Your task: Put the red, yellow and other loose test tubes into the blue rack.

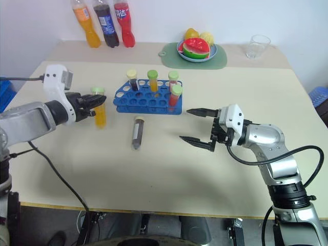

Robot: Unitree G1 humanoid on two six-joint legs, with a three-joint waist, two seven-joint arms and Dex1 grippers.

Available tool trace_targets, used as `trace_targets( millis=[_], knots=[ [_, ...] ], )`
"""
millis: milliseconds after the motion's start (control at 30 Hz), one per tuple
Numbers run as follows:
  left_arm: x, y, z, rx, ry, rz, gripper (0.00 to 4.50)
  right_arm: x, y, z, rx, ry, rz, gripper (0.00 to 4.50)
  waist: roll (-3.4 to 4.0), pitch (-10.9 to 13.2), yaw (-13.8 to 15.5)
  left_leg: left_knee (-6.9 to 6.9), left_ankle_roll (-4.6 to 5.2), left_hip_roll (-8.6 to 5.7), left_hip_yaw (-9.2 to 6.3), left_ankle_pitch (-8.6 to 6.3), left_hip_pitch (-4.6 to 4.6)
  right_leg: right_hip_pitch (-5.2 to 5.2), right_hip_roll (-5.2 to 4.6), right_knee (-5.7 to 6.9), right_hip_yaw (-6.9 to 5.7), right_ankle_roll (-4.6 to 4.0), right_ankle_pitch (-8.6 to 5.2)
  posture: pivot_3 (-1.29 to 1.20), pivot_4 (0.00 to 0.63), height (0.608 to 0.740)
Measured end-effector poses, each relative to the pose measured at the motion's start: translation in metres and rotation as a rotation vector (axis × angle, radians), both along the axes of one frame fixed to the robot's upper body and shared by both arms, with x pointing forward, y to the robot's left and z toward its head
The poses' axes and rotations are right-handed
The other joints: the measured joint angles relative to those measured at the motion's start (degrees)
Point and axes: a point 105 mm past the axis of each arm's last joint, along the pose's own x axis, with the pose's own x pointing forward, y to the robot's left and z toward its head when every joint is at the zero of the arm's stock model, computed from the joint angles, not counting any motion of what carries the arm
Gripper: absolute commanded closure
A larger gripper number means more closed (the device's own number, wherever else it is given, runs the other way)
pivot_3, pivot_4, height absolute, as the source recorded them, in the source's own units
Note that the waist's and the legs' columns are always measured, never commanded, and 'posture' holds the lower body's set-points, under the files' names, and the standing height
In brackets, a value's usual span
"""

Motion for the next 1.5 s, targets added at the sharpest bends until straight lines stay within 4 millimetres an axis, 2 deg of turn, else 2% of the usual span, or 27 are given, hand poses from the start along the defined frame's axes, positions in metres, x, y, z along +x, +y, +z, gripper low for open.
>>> trace_targets(
  millis=[133,233,300,400,600,800,1000,1167,1267,1400,1467,1500],
  knots=[
    [0.018,-0.011,0.017,0.037,-0.383,-0.033,3.71,0.003,0.0,0.004,0.003,-0.01,-0.004,0.22,-0.01,0.0,0.0,0.06,0.47,0.01,0.07,-0.26,0.0,0.08,-0.04,-0.13,0.03,-0.02,0.01,0.0,0.15,0.74],
    [0.029,-0.031,0.003,0.141,-0.598,-0.077,3.71,0.005,-0.001,0.007,0.006,-0.016,-0.012,0.22,-0.03,0.0,0.1,0.07,0.58,0.02,0.1,-0.32,-0.03,0.07,-0.06,-0.19,0.04,0.07,0.07,0.0,0.15,0.74],
    [0.035,-0.041,-0.012,0.174,-0.641,-0.105,3.71,0.005,-0.002,0.007,0.005,-0.009,-0.02,0.22,-0.03,0.0,0.1,0.08,0.66,0.04,0.09,-0.37,-0.08,0.02,-0.09,-0.18,0.04,0.21,0.14,0.0,0.15,0.74],
    [0.048,-0.061,-0.029,0.095,-0.66,-0.126,3.71,0.004,-0.005,0.008,0.002,-0.003,-0.038,0.22,-0.05,0.0,0.3,0.17,0.74,0.03,0.06,-0.41,-0.24,-0.08,-0.11,-0.17,0.0,0.36,0.23,0.0,0.15,0.74],
    [0.056,-0.109,-0.05,-0.029,-0.703,-0.223,3.71,-0.002,-0.015,0.013,-0.006,0.0,-0.087,0.22,-0.06,0.0,1.0,0.25,0.84,0.0,0.1,-0.46,-0.29,-0.11,-0.1,-0.17,0.01,0.47,0.28,0.0,0.15,0.74],
    [0.069,-0.119,-0.057,-0.035,-0.7,-0.192,3.71,-0.007,-0.021,0.018,-0.012,-0.003,-0.117,0.22,-0.07,0.0,1.2,0.31,0.87,0.01,0.1,-0.48,-0.25,-0.08,-0.06,-0.11,0.01,0.48,0.28,0.0,0.15,0.74],
    [0.068,-0.115,-0.063,-0.036,-0.719,-0.187,3.71,-0.009,-0.024,0.018,-0.009,0.0,-0.137,0.22,-0.06,0.0,1.1,0.29,0.9,0.02,0.14,-0.49,0.0,0.09,-0.04,-0.06,0.04,0.49,0.28,0.0,0.15,0.74],
    [0.064,-0.129,-0.07,-0.077,-0.693,-0.245,3.71,-0.009,-0.024,0.019,-0.008,-0.004,-0.14,0.22,-0.05,0.0,1.2,0.32,0.91,0.02,0.14,-0.5,0.07,0.21,-0.04,-0.07,0.04,0.49,0.28,0.0,0.15,0.74],
    [0.066,-0.131,-0.088,-0.082,-0.615,-0.256,3.71,-0.009,-0.024,0.019,-0.008,-0.005,-0.141,0.22,-0.07,0.0,1.2,0.3,0.93,0.02,0.12,-0.51,0.0,0.13,-0.03,-0.08,0.04,0.5,0.27,0.0,0.15,0.74],
    [0.067,-0.134,-0.089,-0.077,-0.603,-0.262,3.71,-0.009,-0.024,0.019,-0.008,-0.005,-0.142,0.22,-0.07,0.0,1.2,0.3,0.96,0.02,0.12,-0.53,-0.01,0.13,-0.03,-0.08,0.04,0.51,0.27,0.0,0.15,0.74],
    [0.069,-0.134,-0.089,-0.078,-0.592,-0.27,2.68,-0.009,-0.024,0.019,-0.008,-0.006,-0.142,0.22,-0.07,0.0,1.3,0.32,0.96,0.01,0.12,-0.53,-0.01,0.14,-0.03,-0.08,0.04,0.51,0.27,0.0,0.15,0.74],
    [0.07,-0.134,-0.09,-0.092,-0.579,-0.277,2.37,-0.009,-0.024,0.02,-0.007,-0.006,-0.142,0.22,-0.07,0.0,1.3,0.32,0.96,0.01,0.12,-0.53,-0.01,0.14,-0.03,-0.08,0.04,0.51,0.27,0.0,0.15,0.74]
  ],
)
